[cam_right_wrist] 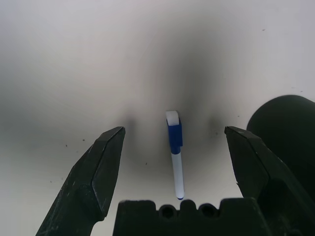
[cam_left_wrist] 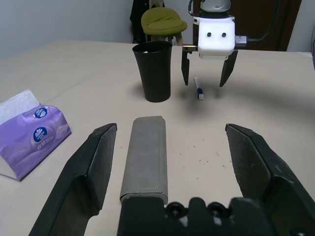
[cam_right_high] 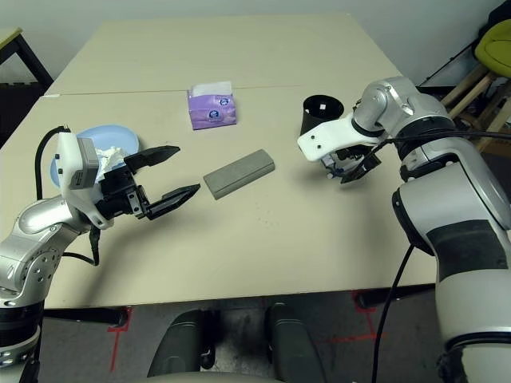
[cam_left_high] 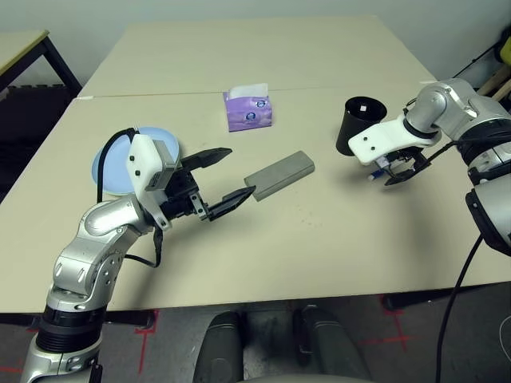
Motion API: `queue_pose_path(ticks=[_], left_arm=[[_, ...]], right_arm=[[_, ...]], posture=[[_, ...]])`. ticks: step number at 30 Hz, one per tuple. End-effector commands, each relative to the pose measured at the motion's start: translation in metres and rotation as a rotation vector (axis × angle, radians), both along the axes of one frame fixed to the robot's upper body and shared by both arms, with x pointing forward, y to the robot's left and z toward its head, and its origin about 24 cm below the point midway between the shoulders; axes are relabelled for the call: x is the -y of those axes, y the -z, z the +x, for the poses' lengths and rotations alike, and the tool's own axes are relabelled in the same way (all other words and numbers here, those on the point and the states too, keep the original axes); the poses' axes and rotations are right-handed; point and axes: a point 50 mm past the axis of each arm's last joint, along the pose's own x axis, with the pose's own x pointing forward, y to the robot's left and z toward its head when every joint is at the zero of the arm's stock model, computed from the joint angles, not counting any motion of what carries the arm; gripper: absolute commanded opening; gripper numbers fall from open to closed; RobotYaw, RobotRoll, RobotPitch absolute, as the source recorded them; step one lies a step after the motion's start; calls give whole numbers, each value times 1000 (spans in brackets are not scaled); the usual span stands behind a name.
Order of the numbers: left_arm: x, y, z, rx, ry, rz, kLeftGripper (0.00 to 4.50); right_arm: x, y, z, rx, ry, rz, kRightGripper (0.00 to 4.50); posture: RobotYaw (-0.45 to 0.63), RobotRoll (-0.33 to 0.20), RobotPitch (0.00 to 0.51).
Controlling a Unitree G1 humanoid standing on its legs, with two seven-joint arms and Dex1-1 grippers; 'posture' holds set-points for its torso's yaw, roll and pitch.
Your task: Organize and tidy the items on the table.
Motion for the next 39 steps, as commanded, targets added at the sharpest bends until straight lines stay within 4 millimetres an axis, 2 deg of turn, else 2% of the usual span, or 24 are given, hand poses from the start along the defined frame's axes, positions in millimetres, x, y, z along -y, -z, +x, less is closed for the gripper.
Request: queue_pose_path(ticks=[1,14,33,35,39], left_arm=[[-2,0,-3,-6,-3,10,4500],[-6,0,-8,4,-22,19,4500],[-9,-1,-8,7,-41,31,4500],[-9,-1,-7,7,-43,32,4500],[-10,-2,-7,7,-43,34,4500]], right_arm=[[4,0,0,9,-19,-63,4473],[0,11,1,45,-110,-179,4473],[12,34,-8,-32,-154,-234,4473],[13,38,-9,-40,-161,-232,3896],[14,44,-12,-51,-171,-208,2364]], posture=[[135,0,144],[174,0,150],[179,0,168],[177,0,171],[176,0,172]])
